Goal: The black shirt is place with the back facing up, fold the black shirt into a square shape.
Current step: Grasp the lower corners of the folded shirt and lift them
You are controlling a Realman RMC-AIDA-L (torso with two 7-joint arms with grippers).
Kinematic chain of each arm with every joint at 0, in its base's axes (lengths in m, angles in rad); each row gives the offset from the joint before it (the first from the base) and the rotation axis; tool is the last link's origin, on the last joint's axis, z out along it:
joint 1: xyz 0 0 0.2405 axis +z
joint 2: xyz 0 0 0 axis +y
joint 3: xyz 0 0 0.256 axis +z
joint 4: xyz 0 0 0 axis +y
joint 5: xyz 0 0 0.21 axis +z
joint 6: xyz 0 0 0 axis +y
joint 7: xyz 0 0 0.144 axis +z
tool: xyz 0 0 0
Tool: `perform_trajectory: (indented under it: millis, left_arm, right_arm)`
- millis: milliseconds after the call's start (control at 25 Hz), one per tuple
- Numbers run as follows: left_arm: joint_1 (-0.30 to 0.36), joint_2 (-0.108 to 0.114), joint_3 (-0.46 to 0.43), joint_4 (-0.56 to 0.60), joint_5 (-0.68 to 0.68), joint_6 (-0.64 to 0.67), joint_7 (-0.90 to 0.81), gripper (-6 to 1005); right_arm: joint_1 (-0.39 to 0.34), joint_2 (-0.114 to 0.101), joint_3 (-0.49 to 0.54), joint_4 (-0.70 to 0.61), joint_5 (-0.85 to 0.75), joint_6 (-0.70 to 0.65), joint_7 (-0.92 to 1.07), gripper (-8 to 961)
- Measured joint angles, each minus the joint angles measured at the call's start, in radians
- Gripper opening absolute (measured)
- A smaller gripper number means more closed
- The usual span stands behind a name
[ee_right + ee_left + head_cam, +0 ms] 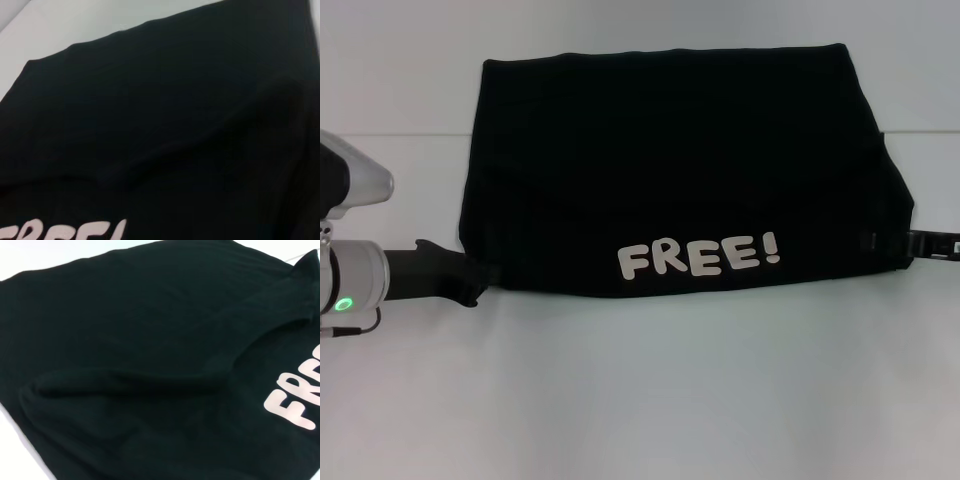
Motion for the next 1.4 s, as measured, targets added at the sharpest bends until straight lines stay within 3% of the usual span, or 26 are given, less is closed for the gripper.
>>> perform_trajectory:
  millis: [280,800,960,1400]
  left_arm:
    - [-0.002,0.001,0.0,-0.003,0.001,-0.007,0.008,4]
    - [-0.001,0.001,0.0,0.0,-0.005,0.007,-0.001,5]
    - [0.003,0.0,-0.006,0.014,-0.005,0.048,-0.017,5]
    - [0.067,0.0,-0.036,0.158,0.002,0.371,-0.091,6]
  right_arm:
    - [-0.004,0.002,-0.024,0.002,0.004,-0.01,-0.006,603]
    - [-0.051,-0.018,-0.004,-0.06,0.01,-0.113,-0.026,40]
    - [-0.074,-0.035,0.026,-0.068,0.011,-0.162,-0.03,40]
    - [-0.192,-0.076,0.091,-0.098,0.012,-0.365,-0.112,41]
